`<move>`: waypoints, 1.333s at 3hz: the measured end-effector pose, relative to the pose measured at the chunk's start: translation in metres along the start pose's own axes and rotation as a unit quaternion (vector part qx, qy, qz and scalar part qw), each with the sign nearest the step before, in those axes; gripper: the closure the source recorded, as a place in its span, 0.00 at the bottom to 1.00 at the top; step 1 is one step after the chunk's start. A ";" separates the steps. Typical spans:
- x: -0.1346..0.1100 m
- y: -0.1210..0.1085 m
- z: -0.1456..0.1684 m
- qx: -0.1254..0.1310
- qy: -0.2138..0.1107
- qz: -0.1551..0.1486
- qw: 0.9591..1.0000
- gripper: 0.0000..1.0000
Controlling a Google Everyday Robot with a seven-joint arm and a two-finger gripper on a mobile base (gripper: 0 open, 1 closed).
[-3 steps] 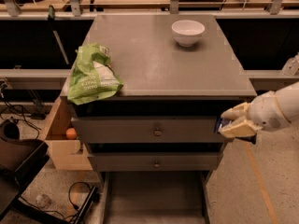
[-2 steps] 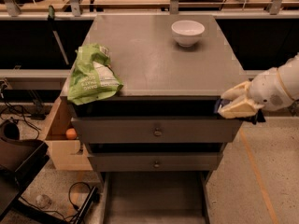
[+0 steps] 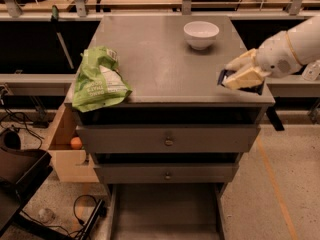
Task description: Pick rxbar blueberry from bottom drawer and place on counter
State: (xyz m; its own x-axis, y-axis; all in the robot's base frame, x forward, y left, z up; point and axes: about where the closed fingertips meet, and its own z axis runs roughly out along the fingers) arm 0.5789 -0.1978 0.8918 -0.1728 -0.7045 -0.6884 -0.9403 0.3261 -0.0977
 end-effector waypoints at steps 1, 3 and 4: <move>-0.021 -0.044 0.028 -0.005 -0.032 -0.037 0.999 1.00; -0.023 -0.096 0.079 -0.010 -0.065 -0.064 0.996 0.83; -0.024 -0.095 0.083 -0.013 -0.066 -0.064 0.996 0.59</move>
Offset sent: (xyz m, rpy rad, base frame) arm 0.1754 0.0461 -0.0534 0.1369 -0.1568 0.1777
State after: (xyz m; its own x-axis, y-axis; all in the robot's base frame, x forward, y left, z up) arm 0.6971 -0.1596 0.8585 -0.0119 -0.6501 -0.7598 -0.9599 0.2203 -0.1735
